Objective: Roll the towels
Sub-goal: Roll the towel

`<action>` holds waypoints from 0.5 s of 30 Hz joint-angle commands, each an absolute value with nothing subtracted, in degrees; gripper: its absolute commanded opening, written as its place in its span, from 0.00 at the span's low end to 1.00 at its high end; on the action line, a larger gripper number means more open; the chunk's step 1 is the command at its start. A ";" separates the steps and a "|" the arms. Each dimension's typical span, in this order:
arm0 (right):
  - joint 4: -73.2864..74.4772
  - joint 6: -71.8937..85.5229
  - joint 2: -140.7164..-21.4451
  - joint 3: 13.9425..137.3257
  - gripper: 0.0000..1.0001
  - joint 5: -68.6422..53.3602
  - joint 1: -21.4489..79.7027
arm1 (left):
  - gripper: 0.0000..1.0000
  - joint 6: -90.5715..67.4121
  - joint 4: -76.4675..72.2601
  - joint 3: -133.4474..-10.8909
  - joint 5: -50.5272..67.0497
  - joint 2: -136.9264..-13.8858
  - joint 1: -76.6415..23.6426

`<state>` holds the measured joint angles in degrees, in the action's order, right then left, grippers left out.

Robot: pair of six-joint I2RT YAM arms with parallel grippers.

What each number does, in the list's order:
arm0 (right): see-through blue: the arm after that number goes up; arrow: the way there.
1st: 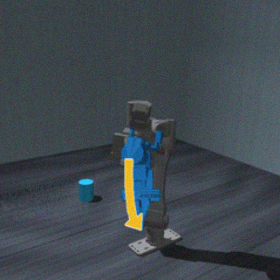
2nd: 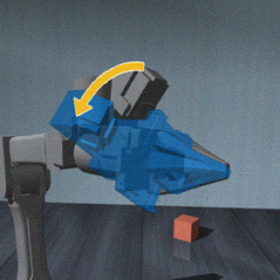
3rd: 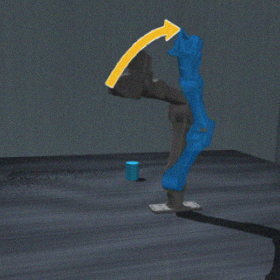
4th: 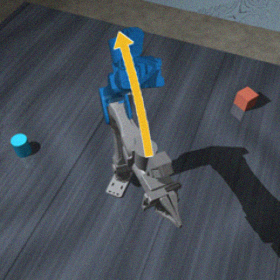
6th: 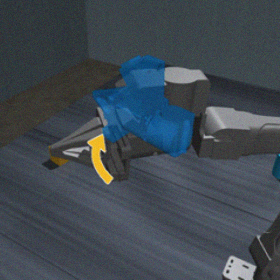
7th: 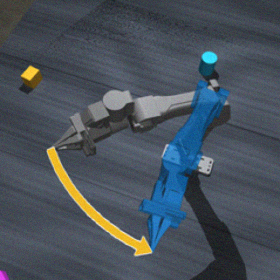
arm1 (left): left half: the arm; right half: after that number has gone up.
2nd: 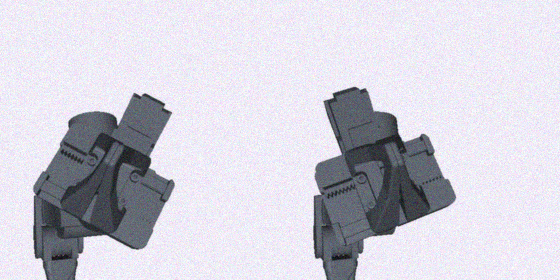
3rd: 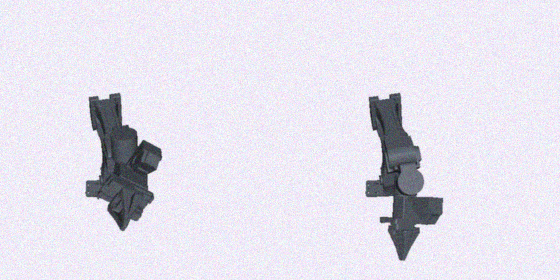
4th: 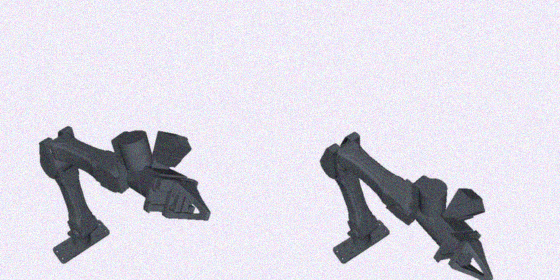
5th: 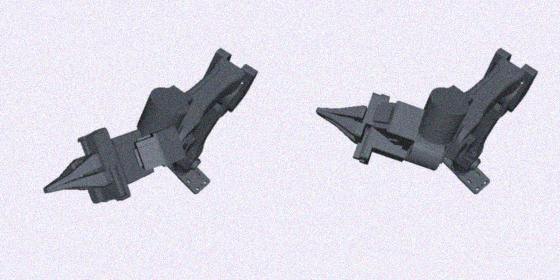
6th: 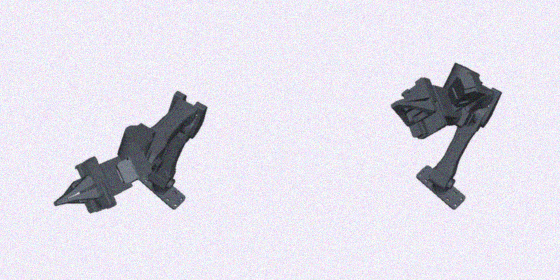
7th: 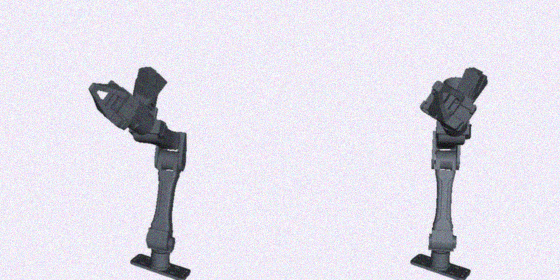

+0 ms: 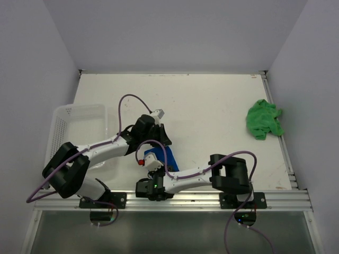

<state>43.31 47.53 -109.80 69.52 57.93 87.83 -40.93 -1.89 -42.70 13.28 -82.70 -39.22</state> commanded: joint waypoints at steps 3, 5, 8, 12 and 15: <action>60.20 53.61 -119.17 79.35 0.00 63.63 90.79 | 0.13 -41.40 -5.09 -37.90 13.97 -79.37 -40.78; 61.61 53.61 -121.63 81.47 0.00 63.46 91.32 | 0.13 -41.22 -5.88 -36.57 14.06 -79.02 -40.96; 61.35 53.44 -122.87 82.44 0.00 62.49 91.58 | 0.13 -40.52 -5.89 -33.41 13.80 -77.88 -40.96; 57.76 52.56 -121.65 81.22 0.00 60.82 91.50 | 0.13 -40.60 -6.77 -30.24 13.01 -77.08 -40.96; 55.82 52.29 -119.98 79.55 0.04 60.29 91.49 | 0.13 -41.04 -7.91 -28.31 12.57 -77.61 -40.96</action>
